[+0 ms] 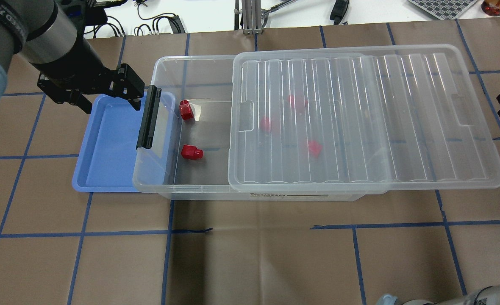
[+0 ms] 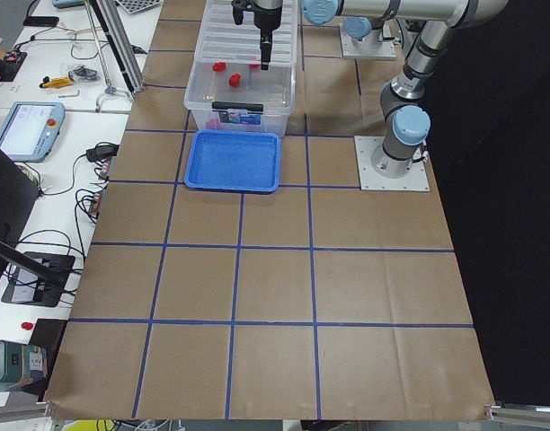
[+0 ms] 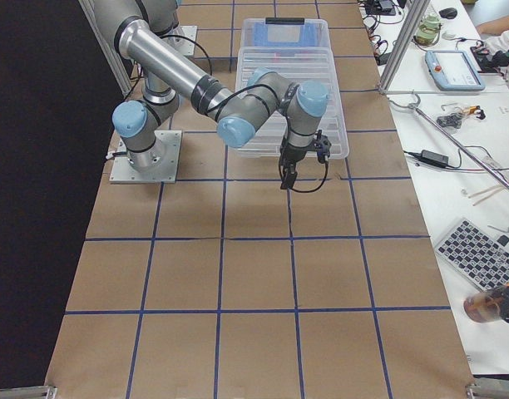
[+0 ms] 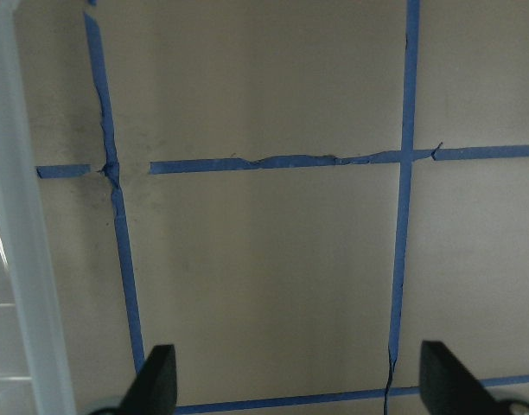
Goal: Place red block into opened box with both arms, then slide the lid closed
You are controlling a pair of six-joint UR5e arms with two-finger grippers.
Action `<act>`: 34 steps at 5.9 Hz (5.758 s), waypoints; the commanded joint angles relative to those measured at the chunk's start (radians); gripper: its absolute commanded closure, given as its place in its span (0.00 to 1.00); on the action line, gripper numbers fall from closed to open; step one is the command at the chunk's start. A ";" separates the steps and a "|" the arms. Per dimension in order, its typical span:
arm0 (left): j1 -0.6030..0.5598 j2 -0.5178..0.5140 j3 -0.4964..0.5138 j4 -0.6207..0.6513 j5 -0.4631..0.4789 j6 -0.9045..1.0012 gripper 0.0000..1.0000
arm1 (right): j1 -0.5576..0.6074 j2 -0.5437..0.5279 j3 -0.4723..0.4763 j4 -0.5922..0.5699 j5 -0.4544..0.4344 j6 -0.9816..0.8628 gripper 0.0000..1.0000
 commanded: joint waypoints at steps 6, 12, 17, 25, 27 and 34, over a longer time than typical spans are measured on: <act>0.000 -0.004 0.000 0.012 0.001 0.001 0.02 | 0.027 -0.035 0.059 0.033 0.013 0.036 0.00; 0.000 0.005 0.004 0.012 0.000 0.002 0.02 | 0.105 -0.054 0.082 0.056 0.090 0.073 0.00; 0.002 0.010 0.000 0.012 0.000 0.002 0.02 | 0.226 -0.057 0.082 0.058 0.115 0.168 0.00; 0.000 0.011 -0.002 0.012 0.000 0.001 0.02 | 0.290 -0.055 0.098 0.050 0.178 0.208 0.00; 0.002 0.011 -0.002 0.012 0.000 0.001 0.02 | 0.276 -0.054 0.055 0.043 0.130 0.164 0.00; -0.001 0.013 -0.003 0.012 0.008 0.003 0.02 | 0.525 -0.166 -0.237 0.343 0.135 0.546 0.00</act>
